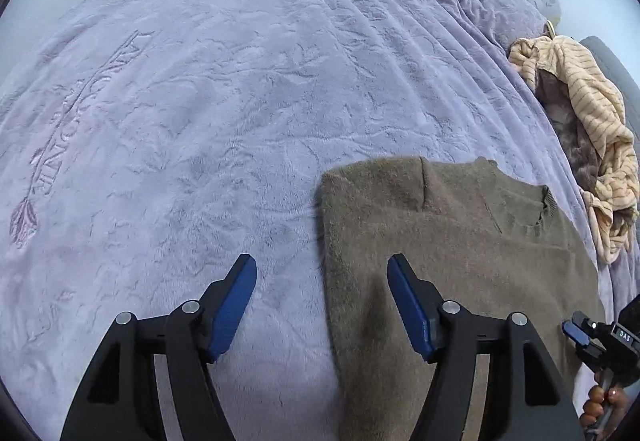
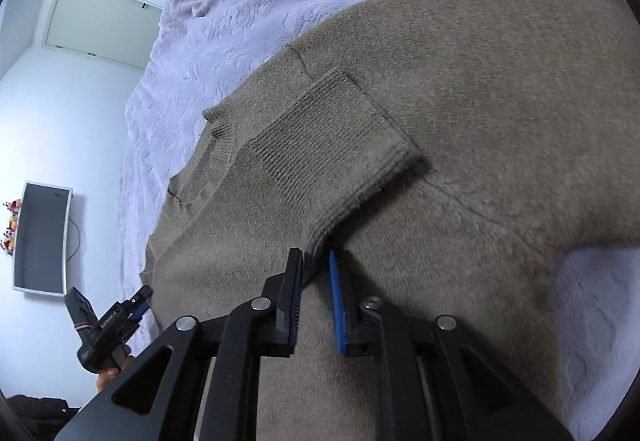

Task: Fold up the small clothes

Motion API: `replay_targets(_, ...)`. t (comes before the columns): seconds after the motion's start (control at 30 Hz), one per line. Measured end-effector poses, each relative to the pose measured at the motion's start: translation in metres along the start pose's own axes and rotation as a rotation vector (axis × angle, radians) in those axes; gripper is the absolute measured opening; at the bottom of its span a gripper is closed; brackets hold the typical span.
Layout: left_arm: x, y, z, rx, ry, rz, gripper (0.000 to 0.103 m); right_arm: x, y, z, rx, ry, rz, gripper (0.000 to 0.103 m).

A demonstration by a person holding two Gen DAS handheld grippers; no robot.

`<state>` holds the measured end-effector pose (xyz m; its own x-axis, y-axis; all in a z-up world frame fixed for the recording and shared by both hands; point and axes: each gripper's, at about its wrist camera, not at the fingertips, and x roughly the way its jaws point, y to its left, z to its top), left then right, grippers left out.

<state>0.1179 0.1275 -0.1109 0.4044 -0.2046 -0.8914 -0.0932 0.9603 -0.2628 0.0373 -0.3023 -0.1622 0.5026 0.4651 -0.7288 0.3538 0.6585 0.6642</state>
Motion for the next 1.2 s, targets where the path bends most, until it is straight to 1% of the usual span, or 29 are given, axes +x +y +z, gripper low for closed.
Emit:
replay_targets(0.07, -0.003, 0.003, -0.01, -0.018, 0.021, -0.004, 0.068, -0.002, 0.005, -0.006, 0.005, 0.013, 0.03, 0.042)
replay_targets(0.13, -0.007, 0.007, -0.019, -0.041, 0.04, -0.006, 0.068, 0.004, 0.017, -0.017, 0.006, 0.059, 0.097, 0.042)
replay_targets(0.2, -0.011, 0.012, -0.027, -0.061, 0.044, -0.002, 0.068, 0.02, 0.037, -0.037, -0.002, 0.139, 0.19, 0.042)
replay_targets(0.27, -0.017, 0.016, -0.033, -0.07, 0.036, 0.026, 0.068, 0.047, 0.068, -0.066, -0.026, 0.235, 0.277, 0.042)
replay_targets(0.33, -0.023, 0.019, -0.04, -0.061, 0.026, 0.078, 0.068, 0.075, 0.098, -0.091, -0.061, 0.306, 0.318, 0.042)
replay_targets(0.43, -0.034, 0.025, -0.05, -0.037, 0.012, 0.122, 0.068, 0.12, 0.136, -0.122, -0.08, 0.359, 0.346, 0.042)
replay_targets(0.5, -0.042, 0.031, -0.057, -0.032, 0.011, 0.129, 0.068, 0.145, 0.152, -0.13, -0.068, 0.364, 0.336, 0.042)
replay_targets(0.53, -0.044, 0.034, -0.059, -0.034, 0.012, 0.129, 0.068, 0.154, 0.156, -0.132, -0.059, 0.355, 0.33, 0.035)
replay_targets(0.57, -0.048, 0.038, -0.062, -0.038, 0.01, 0.131, 0.071, 0.159, 0.16, -0.133, -0.051, 0.351, 0.33, 0.016)
replay_targets(0.6, -0.051, 0.041, -0.063, -0.041, 0.006, 0.133, 0.071, 0.165, 0.164, -0.134, -0.05, 0.354, 0.324, 0.006)
replay_targets(0.67, -0.056, 0.047, -0.067, -0.047, 0.0, 0.131, 0.071, 0.166, 0.177, -0.135, -0.08, 0.343, 0.325, 0.007)
replay_targets(0.73, -0.055, 0.05, -0.069, -0.049, 0.005, 0.13, 0.071, 0.163, 0.194, -0.141, -0.157, 0.336, 0.324, 0.006)
replay_targets(0.8, -0.05, 0.049, -0.071, -0.05, 0.029, 0.137, 0.071, 0.168, 0.204, -0.15, -0.205, 0.35, 0.297, 0.006)
replay_targets(0.9, -0.044, 0.045, -0.076, -0.04, 0.054, 0.122, 0.071, 0.185, 0.196, -0.157, -0.179, 0.37, 0.236, 0.007)
replay_targets(1.0, -0.042, 0.038, -0.082, -0.021, 0.058, 0.118, 0.071, 0.186, 0.185, -0.161, -0.137, 0.386, 0.244, 0.009)
replay_targets(1.1, -0.042, 0.027, -0.085, -0.01, 0.062, 0.106, 0.071, 0.176, 0.187, -0.162, -0.193, 0.414, 0.222, 0.018)
replay_targets(1.17, -0.044, 0.019, -0.086, 0.001, 0.055, 0.096, 0.071, 0.161, 0.183, -0.159, -0.211, 0.43, 0.21, 0.027)
replay_targets(1.2, -0.045, 0.014, -0.086, 0.008, 0.049, 0.089, 0.071, 0.15, 0.179, -0.153, -0.216, 0.418, 0.2, 0.031)
